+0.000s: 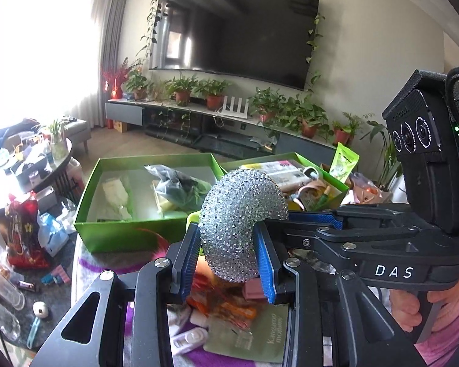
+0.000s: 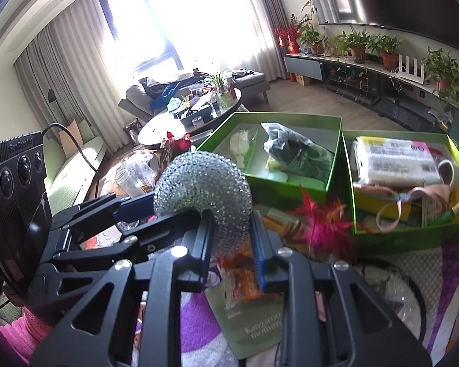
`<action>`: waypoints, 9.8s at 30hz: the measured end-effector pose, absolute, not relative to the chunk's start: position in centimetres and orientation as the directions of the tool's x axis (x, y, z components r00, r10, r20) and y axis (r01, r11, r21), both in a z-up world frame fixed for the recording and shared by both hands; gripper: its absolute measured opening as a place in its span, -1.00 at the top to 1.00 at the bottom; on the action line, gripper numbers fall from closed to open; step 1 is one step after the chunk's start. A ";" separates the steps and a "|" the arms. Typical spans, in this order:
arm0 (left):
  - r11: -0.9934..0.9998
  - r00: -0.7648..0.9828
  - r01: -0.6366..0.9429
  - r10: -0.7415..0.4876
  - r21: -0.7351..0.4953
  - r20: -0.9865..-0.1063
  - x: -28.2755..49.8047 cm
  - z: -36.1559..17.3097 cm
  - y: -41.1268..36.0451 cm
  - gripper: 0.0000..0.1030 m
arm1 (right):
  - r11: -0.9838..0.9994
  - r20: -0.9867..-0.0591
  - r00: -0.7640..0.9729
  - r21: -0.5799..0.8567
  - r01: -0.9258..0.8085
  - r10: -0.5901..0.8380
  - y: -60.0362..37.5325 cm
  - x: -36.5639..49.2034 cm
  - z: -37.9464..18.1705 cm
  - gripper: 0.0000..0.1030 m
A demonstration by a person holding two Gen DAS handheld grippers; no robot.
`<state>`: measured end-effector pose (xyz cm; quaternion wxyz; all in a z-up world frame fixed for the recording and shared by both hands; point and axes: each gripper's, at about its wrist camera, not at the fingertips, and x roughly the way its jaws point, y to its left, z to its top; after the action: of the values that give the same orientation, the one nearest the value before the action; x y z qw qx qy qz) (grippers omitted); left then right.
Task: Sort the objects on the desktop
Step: 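Carry the scouring ball with the right gripper over the green box, then lower the scouring ball into the green box and open the right gripper, then withdraw the right gripper from the box back over the table, then move the right gripper toward the green Kangaroo mommy pouch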
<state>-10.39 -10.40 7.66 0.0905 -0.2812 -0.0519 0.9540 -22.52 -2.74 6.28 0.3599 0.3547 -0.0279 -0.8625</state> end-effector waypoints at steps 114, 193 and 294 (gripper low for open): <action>-0.980 -0.781 0.009 0.117 -0.198 -0.613 -24.3 5.0 -20.1 0.22 | -0.775 -0.692 -0.423 0.324 0.542 -0.585 -10.3 -36.9 4.5 0.17; -0.978 -0.653 -0.182 0.196 -0.100 -0.732 -5.8 -2.8 -8.1 0.10 | -0.793 -0.763 -0.316 0.395 0.463 -0.564 -1.4 -16.8 -4.6 0.16; -0.978 -0.481 -0.140 0.203 -0.153 -0.853 -3.7 -6.2 -4.2 -0.28 | -0.855 -0.828 -0.332 0.297 0.425 -0.452 4.6 -15.4 -7.5 -0.09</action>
<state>-3.72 -4.19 -6.16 0.0998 -0.4997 -0.0312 0.8599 -15.39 4.65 -7.47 0.2687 0.5114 -0.0133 -0.8161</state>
